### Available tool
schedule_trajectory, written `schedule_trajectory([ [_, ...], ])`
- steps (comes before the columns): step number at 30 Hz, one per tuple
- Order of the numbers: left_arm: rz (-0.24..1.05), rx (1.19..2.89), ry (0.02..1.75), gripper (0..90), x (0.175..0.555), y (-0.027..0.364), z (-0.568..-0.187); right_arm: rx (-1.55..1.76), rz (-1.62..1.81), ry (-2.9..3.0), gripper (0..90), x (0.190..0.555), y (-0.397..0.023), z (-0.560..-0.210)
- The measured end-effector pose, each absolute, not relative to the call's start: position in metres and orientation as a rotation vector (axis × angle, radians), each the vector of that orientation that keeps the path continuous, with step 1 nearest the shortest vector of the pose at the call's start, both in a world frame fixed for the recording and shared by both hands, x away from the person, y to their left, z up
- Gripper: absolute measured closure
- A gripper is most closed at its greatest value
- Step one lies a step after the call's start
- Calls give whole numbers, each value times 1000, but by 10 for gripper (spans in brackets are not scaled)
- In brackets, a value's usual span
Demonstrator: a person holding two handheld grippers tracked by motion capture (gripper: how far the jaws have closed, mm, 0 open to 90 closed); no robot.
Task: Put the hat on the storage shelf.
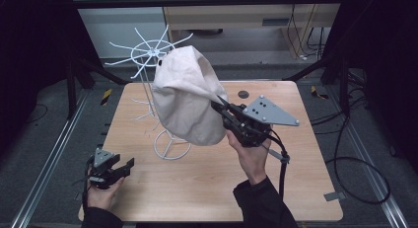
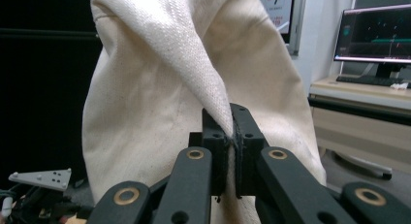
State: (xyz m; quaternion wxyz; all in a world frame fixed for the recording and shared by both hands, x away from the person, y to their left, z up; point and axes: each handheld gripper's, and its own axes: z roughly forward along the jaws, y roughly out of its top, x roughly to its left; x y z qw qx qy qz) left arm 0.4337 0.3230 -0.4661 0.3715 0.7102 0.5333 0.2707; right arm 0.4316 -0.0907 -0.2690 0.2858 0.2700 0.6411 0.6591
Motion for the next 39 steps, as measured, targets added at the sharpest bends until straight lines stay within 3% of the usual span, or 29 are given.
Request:
schedule_trajectory([
  [25, 692, 1826, 1367, 398, 434, 323, -466, 783, 1669, 1821, 818, 450, -73, -291],
  [39, 691, 1830, 1367, 397, 434, 323, -466, 776, 1654, 1803, 644, 448, -79, -291],
])
